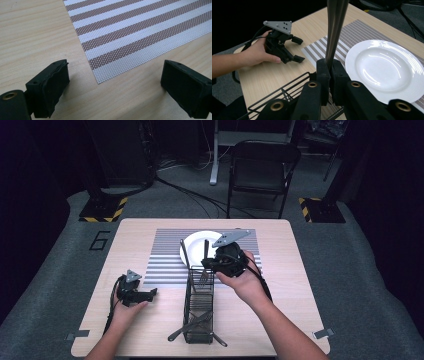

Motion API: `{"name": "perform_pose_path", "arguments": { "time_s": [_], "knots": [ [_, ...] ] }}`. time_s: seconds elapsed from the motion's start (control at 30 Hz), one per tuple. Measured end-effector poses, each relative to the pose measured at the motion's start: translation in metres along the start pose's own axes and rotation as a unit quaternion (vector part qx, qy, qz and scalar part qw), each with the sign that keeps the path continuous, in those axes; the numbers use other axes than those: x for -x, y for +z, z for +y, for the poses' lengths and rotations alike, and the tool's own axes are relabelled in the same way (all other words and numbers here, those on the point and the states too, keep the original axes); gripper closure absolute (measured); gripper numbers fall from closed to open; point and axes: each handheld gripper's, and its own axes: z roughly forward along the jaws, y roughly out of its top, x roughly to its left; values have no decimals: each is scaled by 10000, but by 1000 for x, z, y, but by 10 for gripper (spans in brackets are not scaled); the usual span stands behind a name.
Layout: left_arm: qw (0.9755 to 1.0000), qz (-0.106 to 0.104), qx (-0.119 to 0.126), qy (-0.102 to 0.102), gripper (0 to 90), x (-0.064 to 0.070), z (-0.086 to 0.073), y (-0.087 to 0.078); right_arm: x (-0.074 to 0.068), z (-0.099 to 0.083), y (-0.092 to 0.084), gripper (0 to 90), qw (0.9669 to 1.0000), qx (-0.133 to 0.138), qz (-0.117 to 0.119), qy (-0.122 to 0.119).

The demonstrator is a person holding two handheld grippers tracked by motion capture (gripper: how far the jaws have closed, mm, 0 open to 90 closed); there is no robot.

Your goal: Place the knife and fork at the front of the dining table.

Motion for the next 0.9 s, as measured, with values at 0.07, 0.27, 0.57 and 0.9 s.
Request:
{"name": "perform_pose_path", "arguments": {
  "time_s": [0.07, 0.27, 0.57, 0.9],
  "knots": [
    [10000, -3, -14, 5, 80, 0, 0, 0, -1, 3, -4, 866, 10000, 2, 13, 21],
    [10000, 5, 10, 0, 81, 0, 0, 0, 2, 11, -18, 866, 10000, 23, -14, 6],
    [10000, 6, 4, 8, 81, 0, 0, 0, 20, 9, -36, 866, 9996, -16, -238, 143],
    [10000, 10, 2, 31, 80, 0, 0, 0, 43, -2, -47, 866, 9978, -155, -580, 290]
  ]
}}
